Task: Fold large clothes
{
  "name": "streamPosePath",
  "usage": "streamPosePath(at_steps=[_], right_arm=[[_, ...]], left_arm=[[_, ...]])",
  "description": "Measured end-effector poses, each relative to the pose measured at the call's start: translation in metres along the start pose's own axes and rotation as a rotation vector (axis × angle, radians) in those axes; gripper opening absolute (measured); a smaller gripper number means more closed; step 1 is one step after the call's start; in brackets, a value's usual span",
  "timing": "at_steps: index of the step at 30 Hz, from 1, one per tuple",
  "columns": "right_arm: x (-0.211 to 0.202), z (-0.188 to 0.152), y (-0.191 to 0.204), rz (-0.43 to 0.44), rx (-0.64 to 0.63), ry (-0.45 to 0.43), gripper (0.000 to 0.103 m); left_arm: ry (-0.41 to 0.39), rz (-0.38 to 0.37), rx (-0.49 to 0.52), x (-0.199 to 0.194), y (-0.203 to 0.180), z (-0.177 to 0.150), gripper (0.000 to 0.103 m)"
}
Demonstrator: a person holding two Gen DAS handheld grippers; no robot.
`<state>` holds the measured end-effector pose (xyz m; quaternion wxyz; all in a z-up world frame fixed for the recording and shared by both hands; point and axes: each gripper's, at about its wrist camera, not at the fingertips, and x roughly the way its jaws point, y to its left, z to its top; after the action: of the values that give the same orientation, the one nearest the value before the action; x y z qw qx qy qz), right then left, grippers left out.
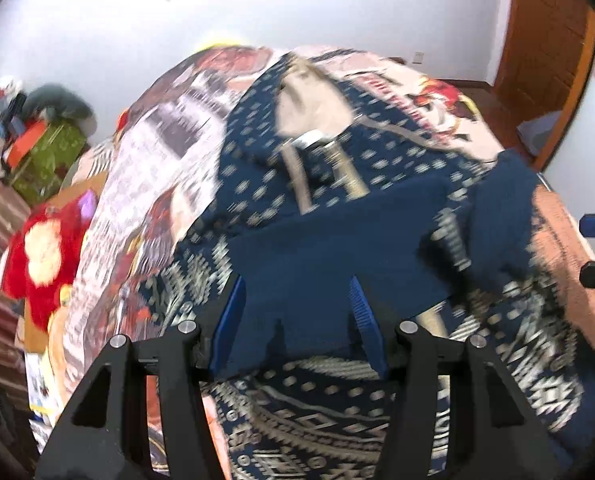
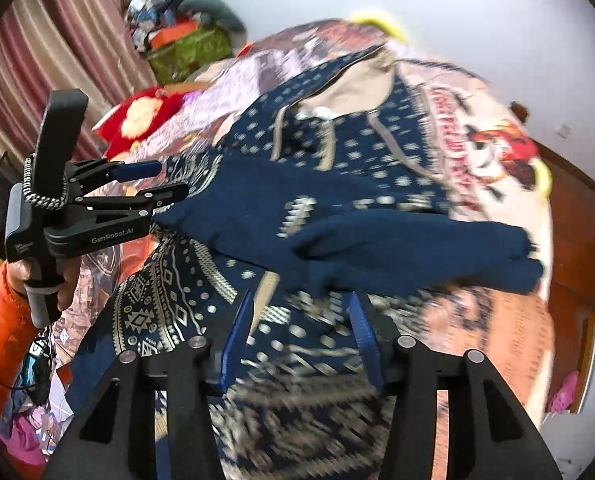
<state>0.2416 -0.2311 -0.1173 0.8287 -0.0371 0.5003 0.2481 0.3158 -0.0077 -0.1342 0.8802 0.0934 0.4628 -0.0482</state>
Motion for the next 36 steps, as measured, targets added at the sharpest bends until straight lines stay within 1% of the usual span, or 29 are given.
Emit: streamPosePath(at_steps=[1,2,4,6,10,13,15,17,20,22,24,25,26,27,28,29,30,31,33,34,36], right_arm=[[-0.006,-0.002,-0.006,-0.007,0.012,-0.009,0.049],[-0.015,-0.004,-0.015,-0.020,0.031,-0.022,0.050],[-0.031,-0.009,-0.038,-0.052,0.070,-0.049,0.051],[-0.042,-0.012,-0.057,-0.065,0.112,-0.067,0.051],[-0.056,-0.020,-0.095,-0.085,0.196,-0.093,0.052],[-0.059,-0.026,-0.119,-0.114,0.228,-0.098,0.052],[-0.058,-0.030,-0.130,-0.128,0.241,-0.094,0.052],[-0.055,-0.035,-0.141,-0.139,0.253,-0.089,0.052],[-0.048,-0.040,-0.154,-0.145,0.266,-0.075,0.052],[-0.042,-0.043,-0.161,-0.151,0.272,-0.065,0.052],[-0.038,-0.047,-0.167,-0.155,0.280,-0.056,0.052],[-0.037,-0.049,-0.169,-0.155,0.284,-0.053,0.052],[-0.035,-0.051,-0.172,-0.155,0.290,-0.049,0.052],[-0.033,-0.052,-0.175,-0.155,0.296,-0.046,0.052],[-0.031,-0.054,-0.178,-0.155,0.299,-0.044,0.052],[-0.029,-0.055,-0.180,-0.157,0.301,-0.041,0.052],[-0.027,-0.055,-0.183,-0.159,0.304,-0.039,0.052],[-0.025,-0.056,-0.185,-0.161,0.308,-0.038,0.052],[-0.021,-0.056,-0.189,-0.160,0.321,-0.036,0.052],[-0.019,-0.056,-0.191,-0.153,0.334,-0.035,0.052],[-0.017,-0.055,-0.193,-0.138,0.349,-0.035,0.052]], left_arm=[[0.002,-0.015,0.009,-0.002,-0.007,0.006,0.058],[0.007,-0.039,0.016,-0.002,-0.015,0.013,0.063],[0.019,-0.094,0.021,0.000,-0.033,0.028,0.063],[0.042,-0.141,0.032,0.007,-0.054,0.044,0.063],[0.076,-0.195,0.067,0.027,-0.095,0.068,0.063],[0.108,-0.236,0.119,0.045,-0.131,0.082,0.063],[0.123,-0.242,0.167,0.056,-0.155,0.089,0.063],[0.128,-0.238,0.235,0.066,-0.182,0.093,0.063],[0.148,-0.212,0.334,0.088,-0.224,0.098,0.063],[0.154,-0.194,0.370,0.100,-0.240,0.100,0.063],[0.165,-0.167,0.399,0.117,-0.254,0.103,0.059],[0.176,-0.170,0.395,0.123,-0.257,0.105,0.056],[0.189,-0.180,0.376,0.130,-0.258,0.107,0.049],[0.205,-0.210,0.337,0.135,-0.256,0.111,0.040],[0.215,-0.232,0.308,0.139,-0.254,0.113,0.034],[0.223,-0.245,0.283,0.142,-0.253,0.116,0.022],[0.223,-0.244,0.266,0.144,-0.253,0.118,0.013],[0.218,-0.235,0.254,0.145,-0.253,0.119,0.009],[0.190,-0.209,0.234,0.142,-0.249,0.120,0.007],[0.183,-0.210,0.227,0.138,-0.247,0.121,0.007],[0.148,-0.248,0.186,0.120,-0.236,0.125,0.007]])
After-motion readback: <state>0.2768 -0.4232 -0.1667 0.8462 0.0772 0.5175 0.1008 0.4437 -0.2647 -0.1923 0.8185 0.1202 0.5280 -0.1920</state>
